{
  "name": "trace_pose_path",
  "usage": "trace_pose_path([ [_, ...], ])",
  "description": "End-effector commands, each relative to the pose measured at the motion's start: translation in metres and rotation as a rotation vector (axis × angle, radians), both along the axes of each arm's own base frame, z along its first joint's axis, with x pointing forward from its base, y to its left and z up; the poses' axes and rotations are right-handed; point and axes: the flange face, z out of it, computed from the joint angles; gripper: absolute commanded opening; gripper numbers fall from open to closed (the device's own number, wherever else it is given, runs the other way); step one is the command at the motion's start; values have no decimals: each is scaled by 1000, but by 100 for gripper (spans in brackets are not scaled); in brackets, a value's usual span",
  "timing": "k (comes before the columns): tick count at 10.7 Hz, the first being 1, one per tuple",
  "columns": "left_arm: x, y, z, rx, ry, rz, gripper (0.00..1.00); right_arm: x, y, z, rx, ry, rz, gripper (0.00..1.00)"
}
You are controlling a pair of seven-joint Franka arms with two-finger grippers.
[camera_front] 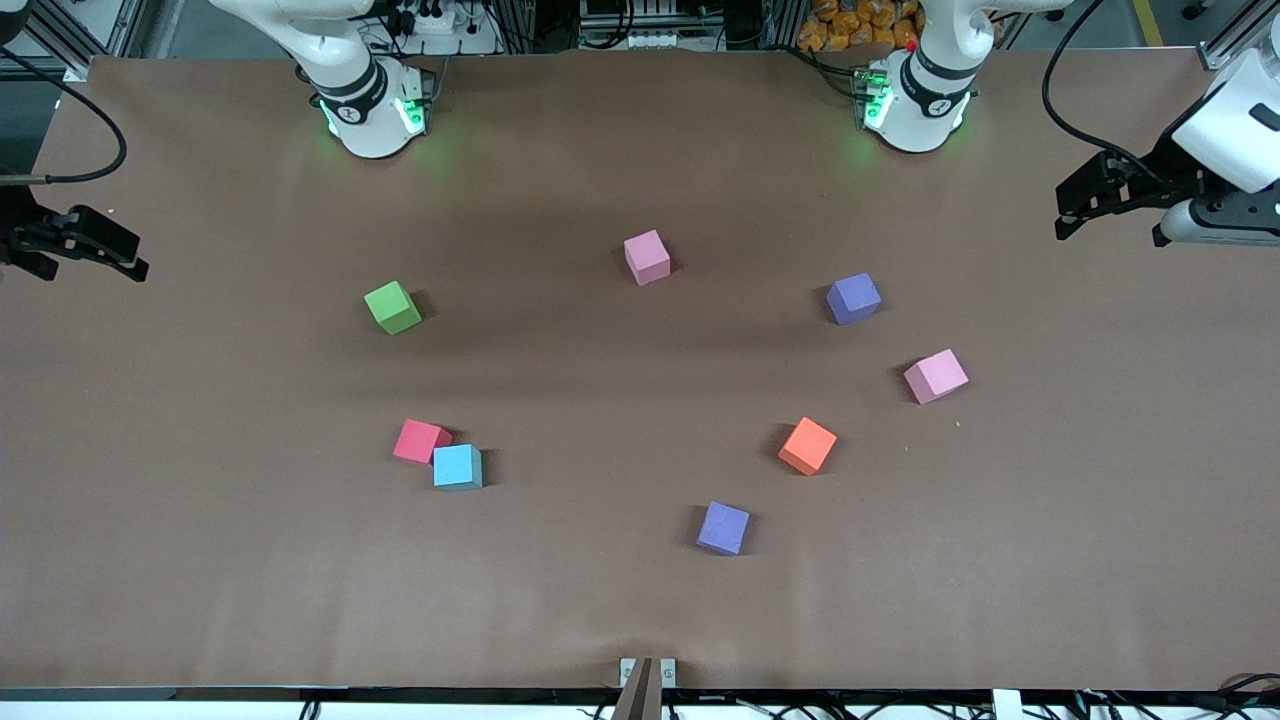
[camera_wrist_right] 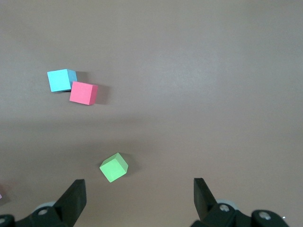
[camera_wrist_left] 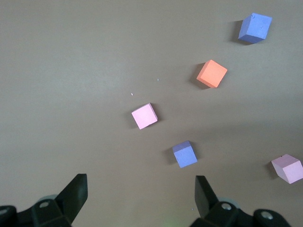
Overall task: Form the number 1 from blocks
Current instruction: 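Reach the left gripper to a pink cube while the right gripper reaches red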
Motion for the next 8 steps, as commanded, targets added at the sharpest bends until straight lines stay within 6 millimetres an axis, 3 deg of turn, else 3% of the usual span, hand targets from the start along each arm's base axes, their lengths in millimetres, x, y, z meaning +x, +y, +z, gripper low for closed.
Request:
trace_pose_path([
  [1,1,2,5,22,-2,-3,100,1,0,2,17,7,0,100],
  [6,7,-7,-9,50,19,-5,100,1,0,3,15,4,-2,100],
  [7,12,-14,-21,55,41,-13,100,1,2,4,17,4,1,100],
  [8,16,-35,-36,60,67,-19,100,1,5,1,16,13,4,100],
])
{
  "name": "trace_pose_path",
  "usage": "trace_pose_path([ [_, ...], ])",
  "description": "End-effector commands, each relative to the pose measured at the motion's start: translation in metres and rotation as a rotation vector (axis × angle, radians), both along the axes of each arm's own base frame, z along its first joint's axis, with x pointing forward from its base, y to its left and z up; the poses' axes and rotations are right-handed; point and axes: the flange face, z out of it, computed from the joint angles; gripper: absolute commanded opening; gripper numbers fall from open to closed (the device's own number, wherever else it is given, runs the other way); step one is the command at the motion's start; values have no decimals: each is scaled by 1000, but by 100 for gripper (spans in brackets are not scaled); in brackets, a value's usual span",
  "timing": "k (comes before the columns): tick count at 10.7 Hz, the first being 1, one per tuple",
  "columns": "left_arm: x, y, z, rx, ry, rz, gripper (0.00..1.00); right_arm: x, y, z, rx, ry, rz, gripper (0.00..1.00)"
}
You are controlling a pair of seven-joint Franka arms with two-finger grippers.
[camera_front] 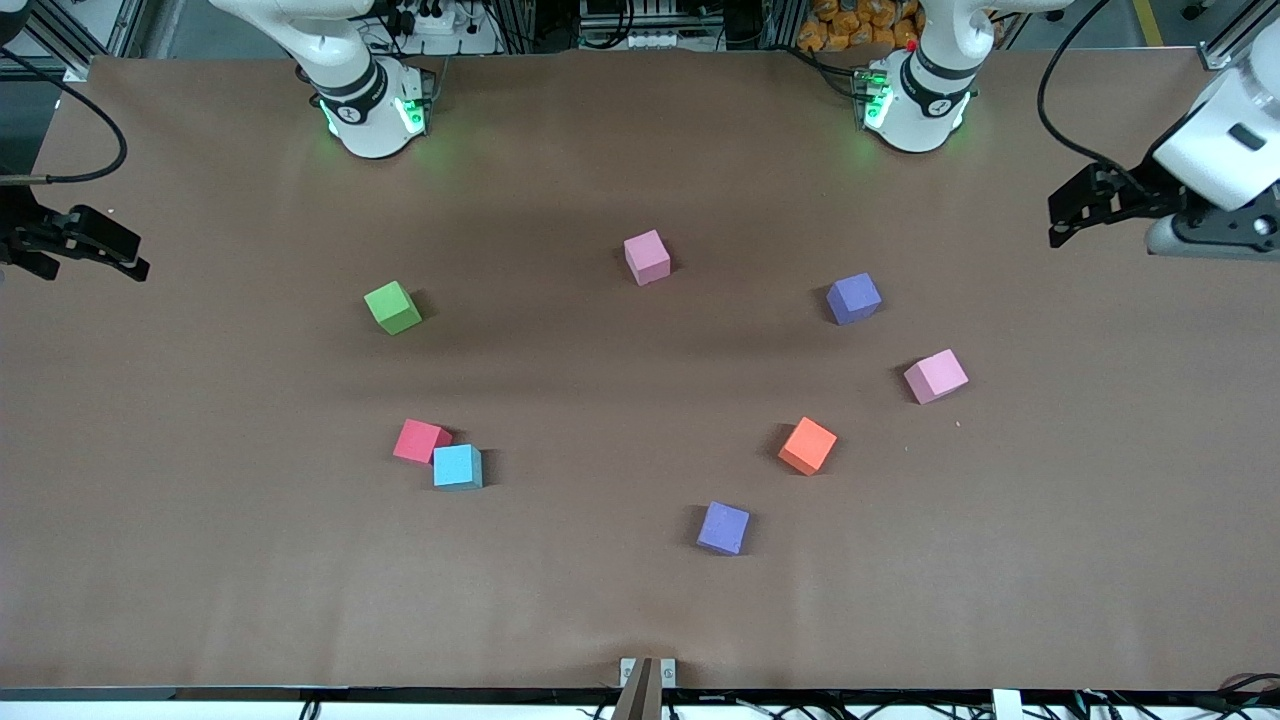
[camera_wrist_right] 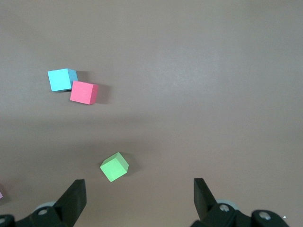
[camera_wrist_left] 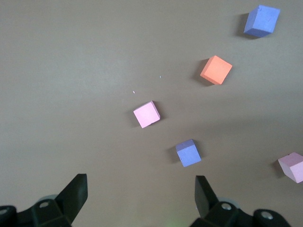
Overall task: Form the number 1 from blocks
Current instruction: 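Reach the left gripper to a pink cube while the right gripper reaches red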
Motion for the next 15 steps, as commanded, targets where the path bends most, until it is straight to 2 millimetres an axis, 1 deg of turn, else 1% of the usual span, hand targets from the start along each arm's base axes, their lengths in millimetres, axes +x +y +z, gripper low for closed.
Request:
trace_pose_path([
  [1,9,-50,-34,47,59,57,100,1,1,-4,17,35,7,100],
  [2,6,-89,-54,65,84,117,100,1,2,-5,16,44,13,100],
  [3,0,-123,-73,87,110,147,100,3,3,-12,17,63,15,100],
  [4,-6,-152,-89,104,128,151,100,6,5,-26,20,111,19,100],
  [5,-12,-178,-103,111,148,163,100,6,7,-34,25,141,22,100],
  [6,-20,-206,-118,113,164,180,100,11,15,-43,29,151,43,100],
  [7,-28,-237,-130,93,169,207,100,17,33,-54,29,162,95,100],
  [8,-33,-259,-144,80,167,252,100,23,47,-63,31,166,165,100],
  [9,-41,-286,-160,80,167,283,100,27,61,-79,34,190,238,100],
  [10,-48,-308,-178,85,159,318,100,31,75,-96,38,218,303,100],
  [11,-56,-330,-198,85,148,351,100,35,96,-116,41,252,374,100],
  [12,-64,-345,-219,80,132,392,100,41,119,-143,43,286,458,100],
  [13,-69,-349,-234,70,122,416,100,48,132,-163,46,290,533,100],
  [14,-80,-360,-247,58,108,437,100,56,136,-185,57,296,645,100],
  [15,-92,-371,-261,43,94,468,100,65,139,-214,82,306,789,100],
])
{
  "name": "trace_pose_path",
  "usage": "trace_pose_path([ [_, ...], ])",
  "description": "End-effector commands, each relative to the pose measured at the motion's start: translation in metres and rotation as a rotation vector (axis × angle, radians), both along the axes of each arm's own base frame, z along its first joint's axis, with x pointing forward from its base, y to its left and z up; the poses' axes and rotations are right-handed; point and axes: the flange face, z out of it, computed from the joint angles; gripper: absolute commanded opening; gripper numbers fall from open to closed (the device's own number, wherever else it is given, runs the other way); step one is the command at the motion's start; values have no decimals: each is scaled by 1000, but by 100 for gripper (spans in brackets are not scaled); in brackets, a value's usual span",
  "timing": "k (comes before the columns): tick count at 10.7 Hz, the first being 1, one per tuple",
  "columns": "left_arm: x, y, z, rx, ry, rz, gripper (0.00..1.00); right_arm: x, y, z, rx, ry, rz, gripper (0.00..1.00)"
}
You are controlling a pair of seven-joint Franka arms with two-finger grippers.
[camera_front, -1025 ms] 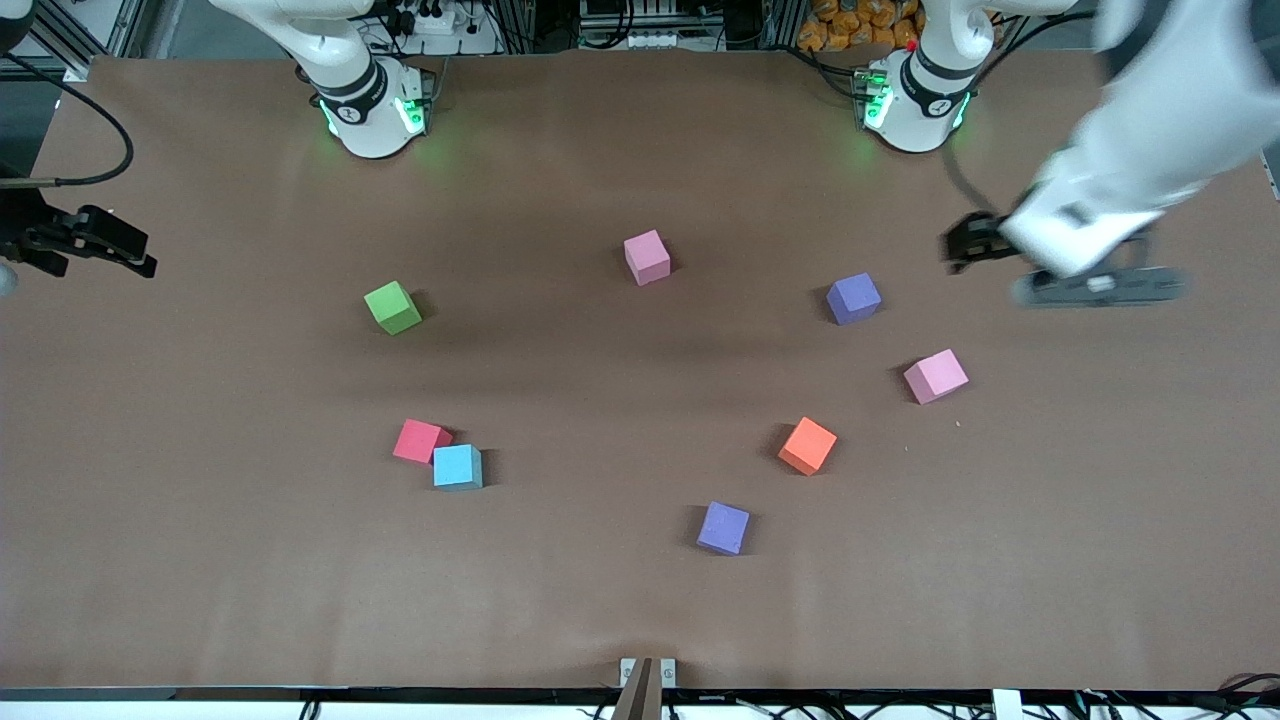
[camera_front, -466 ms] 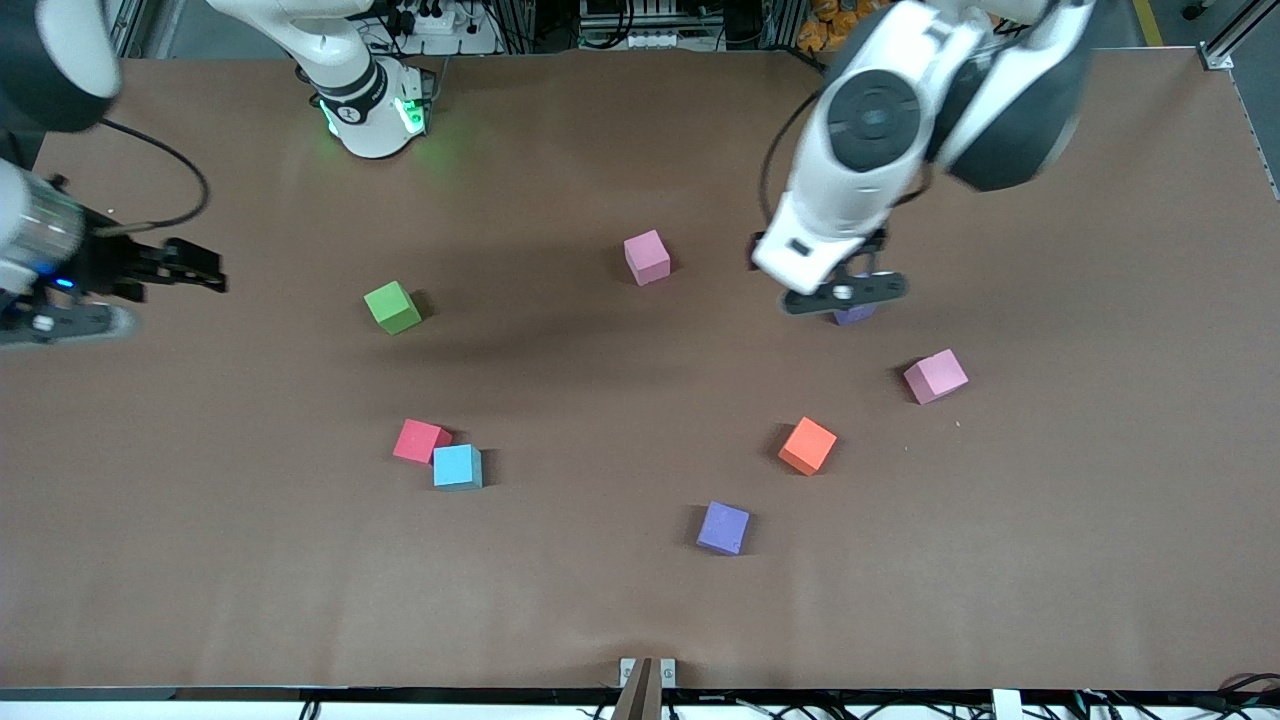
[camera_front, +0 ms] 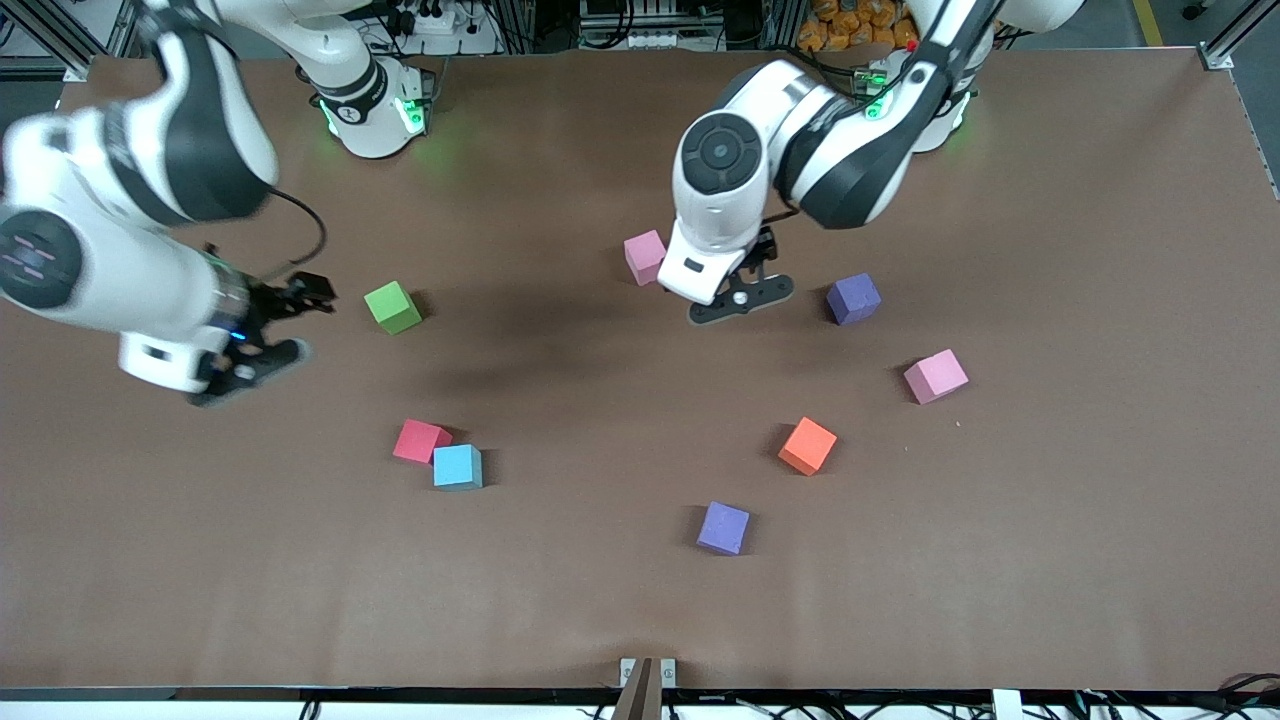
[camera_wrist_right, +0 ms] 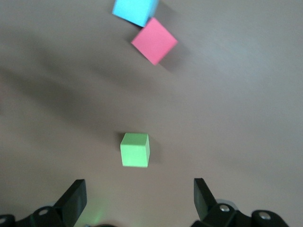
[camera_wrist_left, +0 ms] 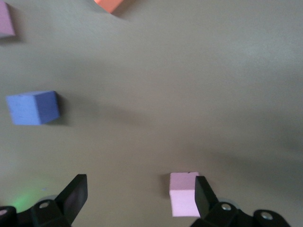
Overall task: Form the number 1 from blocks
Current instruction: 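Grasp the pink cube with the left gripper while the right gripper grasps the red cube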
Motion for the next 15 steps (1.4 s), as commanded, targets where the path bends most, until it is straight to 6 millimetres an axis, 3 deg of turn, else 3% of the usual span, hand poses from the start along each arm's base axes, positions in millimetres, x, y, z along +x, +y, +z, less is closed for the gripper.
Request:
trace_pose_path([
  [1,-32,-19,-27,-37,-41,85,100,18,8,-55,63,14,234,100],
  [3,-54,-34,-56,-45,-64,173,100,25,10,-85,65,-6,277,100],
  [5,-71,-52,-92,-16,-56,241,100,41,10,-116,108,-61,429,100],
  [7,-88,-61,-114,-8,-53,243,100,44,26,-144,133,-76,501,100],
  [9,-110,-68,-132,-16,-61,241,100,46,45,-159,147,-101,527,100],
  [13,-133,-78,-162,-38,-62,236,100,49,57,-194,154,-152,553,100],
  [15,-144,-83,-167,-36,-51,219,100,53,58,-203,136,-170,622,100],
])
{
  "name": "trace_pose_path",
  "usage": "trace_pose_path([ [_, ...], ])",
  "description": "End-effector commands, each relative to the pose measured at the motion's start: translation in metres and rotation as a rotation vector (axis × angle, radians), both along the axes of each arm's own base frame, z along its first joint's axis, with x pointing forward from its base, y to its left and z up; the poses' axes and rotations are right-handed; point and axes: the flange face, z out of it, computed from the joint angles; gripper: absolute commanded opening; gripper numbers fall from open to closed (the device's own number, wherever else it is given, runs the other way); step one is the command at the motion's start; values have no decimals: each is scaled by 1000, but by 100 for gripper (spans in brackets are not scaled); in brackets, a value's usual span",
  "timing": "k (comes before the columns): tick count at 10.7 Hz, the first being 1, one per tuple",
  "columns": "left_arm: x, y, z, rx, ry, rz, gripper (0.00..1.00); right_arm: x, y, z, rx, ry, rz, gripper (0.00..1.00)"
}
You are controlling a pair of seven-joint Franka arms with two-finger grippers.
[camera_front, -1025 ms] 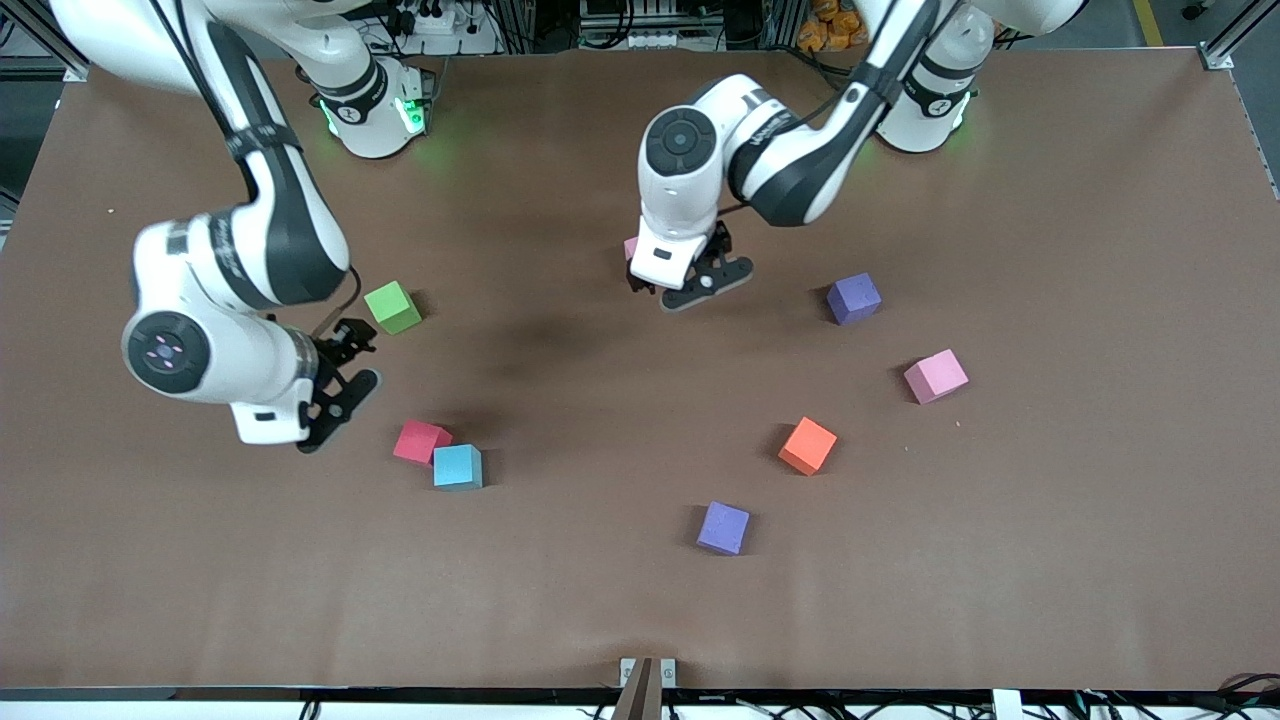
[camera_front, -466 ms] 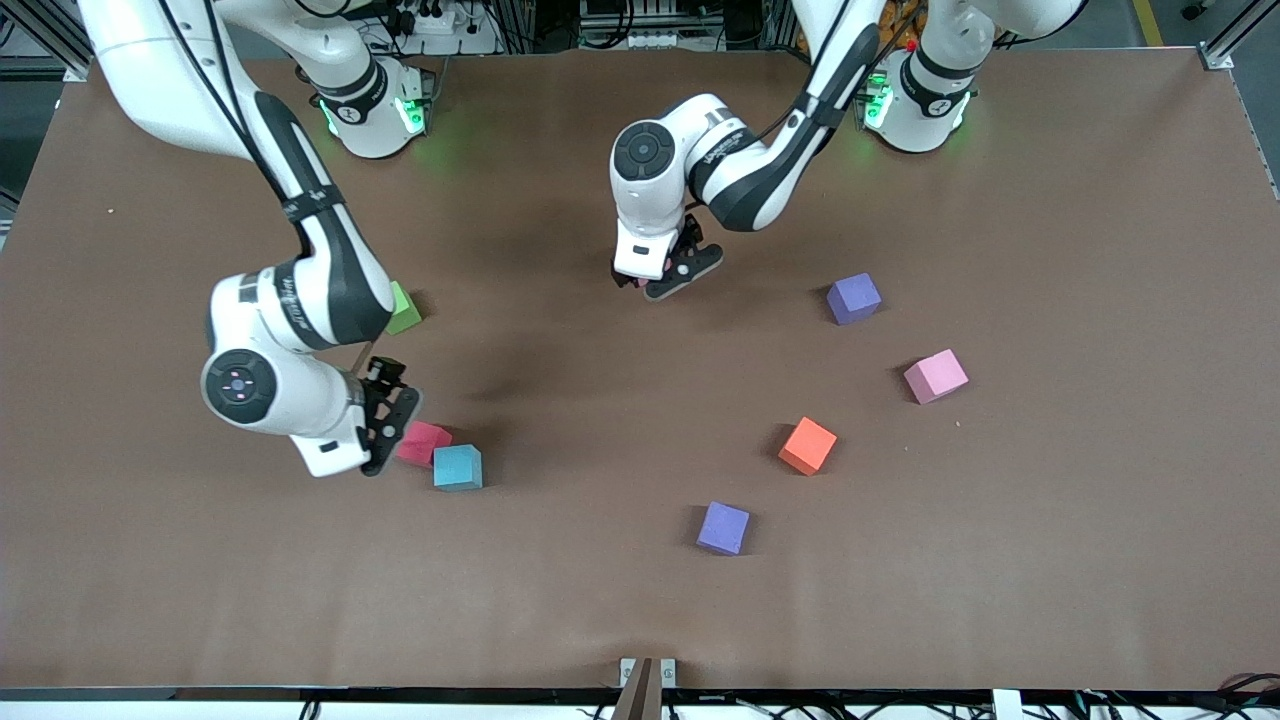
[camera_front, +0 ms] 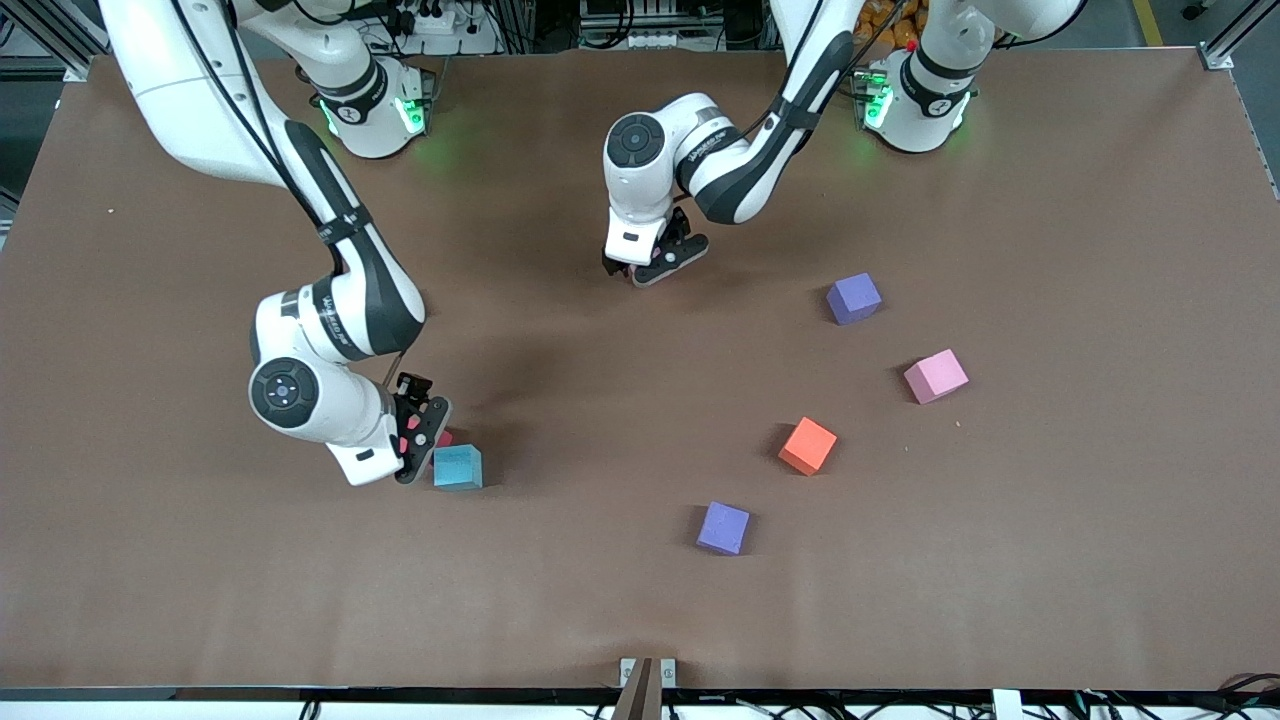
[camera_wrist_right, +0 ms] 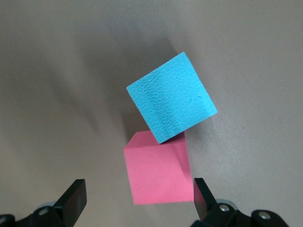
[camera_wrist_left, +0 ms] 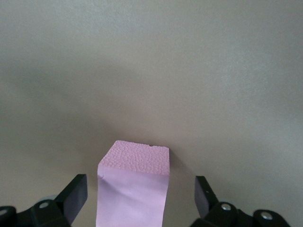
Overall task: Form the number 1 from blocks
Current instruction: 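Grasp the pink cube with the left gripper while the right gripper grasps the red cube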
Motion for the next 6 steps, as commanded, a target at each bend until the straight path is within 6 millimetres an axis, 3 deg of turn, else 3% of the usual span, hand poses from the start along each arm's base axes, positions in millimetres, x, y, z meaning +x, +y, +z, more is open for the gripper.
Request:
trace_pose_path([
  [1,-14,-5,-8,-6,18,7,100,1,3,-11,-12,-19,63,100],
  [4,-19,-5,-23,9,32,-2,100,2,4,-23,-15,-38,121,100],
  [5,-17,-5,-22,6,32,-7,75,2,4,-28,-15,-37,136,100],
  [6,-15,-3,-23,6,34,-10,22,2,4,-33,-12,-41,157,100],
])
